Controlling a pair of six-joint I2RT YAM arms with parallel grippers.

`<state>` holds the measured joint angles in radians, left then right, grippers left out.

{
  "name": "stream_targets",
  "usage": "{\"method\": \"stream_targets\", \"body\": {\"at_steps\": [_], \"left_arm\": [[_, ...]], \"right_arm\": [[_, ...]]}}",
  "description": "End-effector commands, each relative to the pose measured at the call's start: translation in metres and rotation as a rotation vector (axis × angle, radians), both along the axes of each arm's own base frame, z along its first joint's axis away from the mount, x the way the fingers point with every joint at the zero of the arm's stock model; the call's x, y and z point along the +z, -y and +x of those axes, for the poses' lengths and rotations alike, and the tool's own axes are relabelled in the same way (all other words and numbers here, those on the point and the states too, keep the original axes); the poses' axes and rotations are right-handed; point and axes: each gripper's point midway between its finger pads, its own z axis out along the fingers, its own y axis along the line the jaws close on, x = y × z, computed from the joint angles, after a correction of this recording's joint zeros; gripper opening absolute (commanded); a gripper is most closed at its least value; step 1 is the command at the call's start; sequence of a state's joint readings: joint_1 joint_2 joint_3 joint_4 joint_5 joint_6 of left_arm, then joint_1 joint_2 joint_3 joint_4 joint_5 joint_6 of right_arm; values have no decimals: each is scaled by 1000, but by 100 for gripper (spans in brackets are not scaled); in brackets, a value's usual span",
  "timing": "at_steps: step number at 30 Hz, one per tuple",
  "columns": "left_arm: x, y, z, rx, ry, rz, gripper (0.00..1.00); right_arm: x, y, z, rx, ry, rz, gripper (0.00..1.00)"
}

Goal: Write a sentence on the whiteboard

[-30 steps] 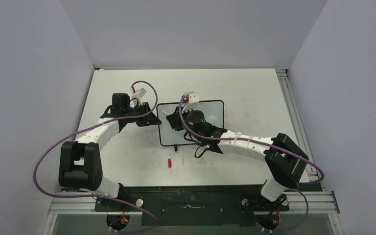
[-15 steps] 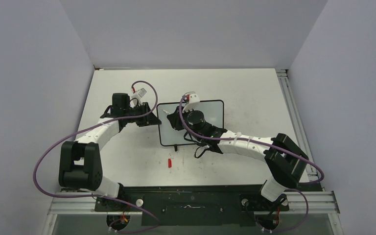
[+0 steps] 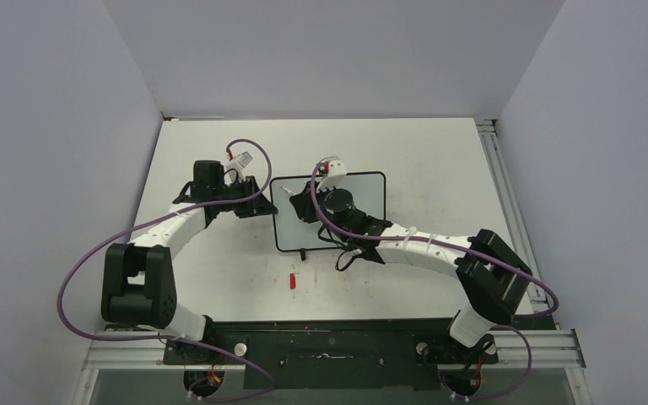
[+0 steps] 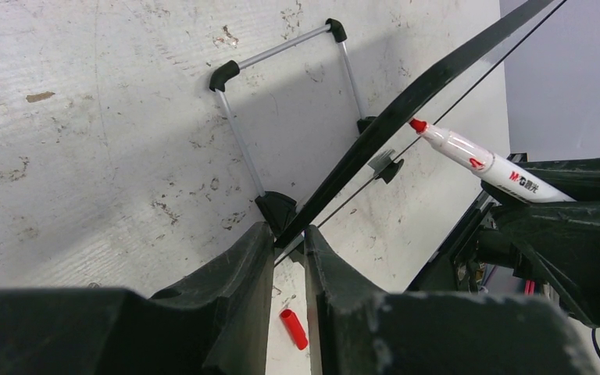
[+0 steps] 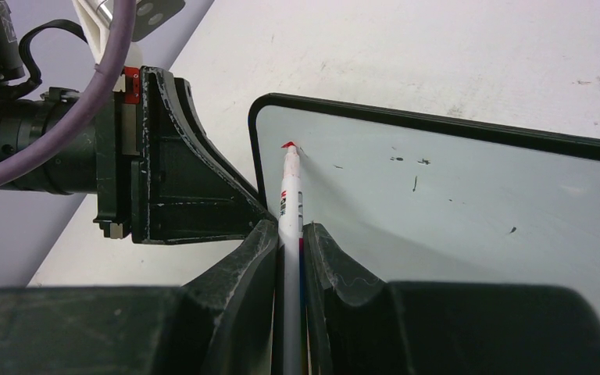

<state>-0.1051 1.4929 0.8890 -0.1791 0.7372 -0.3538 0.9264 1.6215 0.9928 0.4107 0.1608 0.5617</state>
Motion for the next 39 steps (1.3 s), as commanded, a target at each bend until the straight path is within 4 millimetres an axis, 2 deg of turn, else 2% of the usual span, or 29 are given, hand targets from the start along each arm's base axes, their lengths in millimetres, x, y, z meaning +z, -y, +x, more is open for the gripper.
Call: {"method": "stream_targets", "body": {"at_steps": [1, 12, 19, 28, 39], "left_arm": [[16, 5, 7, -31, 50, -9, 18], [16, 5, 7, -31, 51, -8, 17], [16, 5, 7, -30, 50, -7, 16], [16, 5, 7, -28, 50, -5, 15], [16, 5, 6, -28, 49, -4, 13]], "right_arm": [[18, 14, 9, -59, 36, 32, 5], [17, 28, 7, -92, 35, 20, 5], [21, 27, 5, -81, 45, 18, 5], [45, 7, -19, 9, 152, -7, 5], [37, -6, -14, 23, 143, -21, 5]]}}
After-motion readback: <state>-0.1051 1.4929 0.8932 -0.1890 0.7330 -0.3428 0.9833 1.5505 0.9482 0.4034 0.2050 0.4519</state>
